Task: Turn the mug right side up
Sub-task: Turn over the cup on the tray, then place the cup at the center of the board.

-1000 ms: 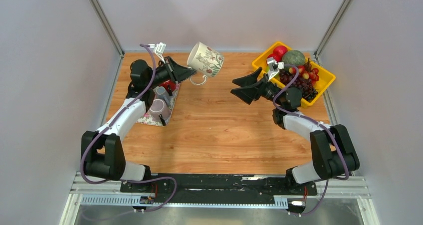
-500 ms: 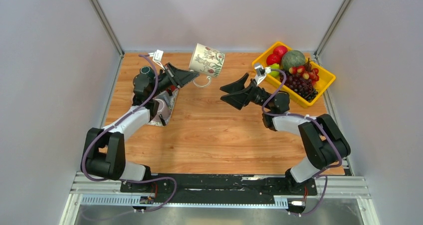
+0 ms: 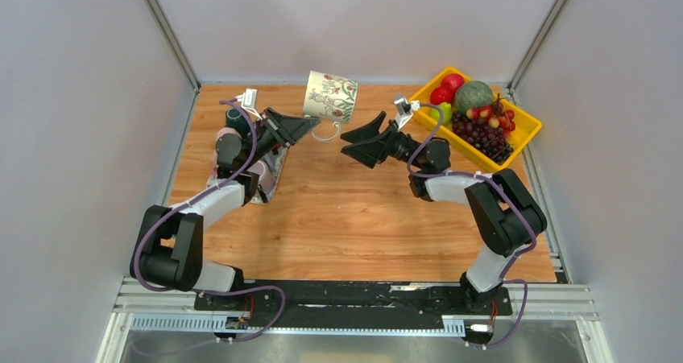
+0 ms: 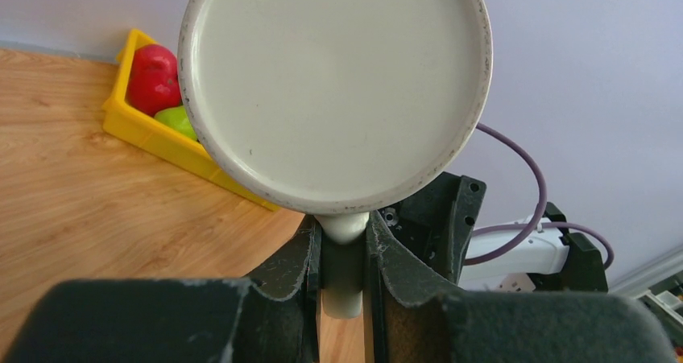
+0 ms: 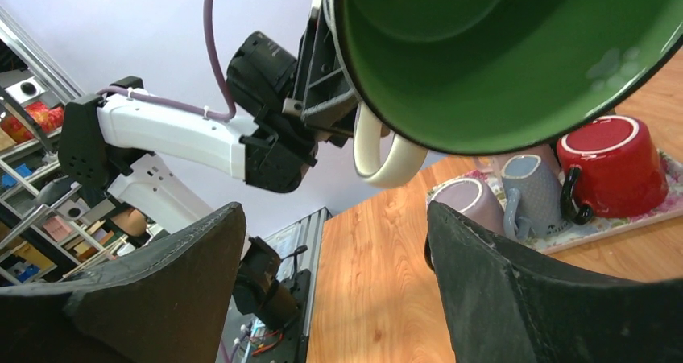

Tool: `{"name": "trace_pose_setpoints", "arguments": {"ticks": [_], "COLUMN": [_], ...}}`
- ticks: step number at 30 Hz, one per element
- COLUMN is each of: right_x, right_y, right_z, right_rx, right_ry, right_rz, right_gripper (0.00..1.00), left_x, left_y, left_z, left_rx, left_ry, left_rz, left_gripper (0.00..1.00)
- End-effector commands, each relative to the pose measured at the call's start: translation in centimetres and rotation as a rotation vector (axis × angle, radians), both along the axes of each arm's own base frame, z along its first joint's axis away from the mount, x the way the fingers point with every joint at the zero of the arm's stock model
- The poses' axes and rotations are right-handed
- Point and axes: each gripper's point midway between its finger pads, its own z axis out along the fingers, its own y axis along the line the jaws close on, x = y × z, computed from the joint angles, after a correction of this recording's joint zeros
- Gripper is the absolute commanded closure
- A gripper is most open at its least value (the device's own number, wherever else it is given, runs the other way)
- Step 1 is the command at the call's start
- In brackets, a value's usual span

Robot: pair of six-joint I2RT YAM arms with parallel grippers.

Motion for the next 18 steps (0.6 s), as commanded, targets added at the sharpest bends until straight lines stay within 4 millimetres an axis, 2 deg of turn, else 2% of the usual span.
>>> {"name": "trace_pose_setpoints", "arguments": {"ticks": [1,7,18], "right_x": [0.2,0.8,1.1], "right_y": [0.2,1.1,1.0], "right_z": [3.1,3.1,3.5], "right_rx": [0.093,0.107,0.183], "right_ry": [-0.115,-0.101,-0.085], "right_rz": [-0.016,-0.002,0.014], "right_gripper": [0.15,0.19,0.25], "left_x": [-3.5,-4.0,-4.2], "left_y": [0.8,-0.2,-1.8], "left_z": [6.9,6.2,4.9], "left_rx": [-0.128,-0.150,-0.140], "left_ry": [-0.271,-0.261,-0.249], "left_rz": [0.015,-0.014,-0.052], "left_gripper": [1.00,1.00,1.00]}}
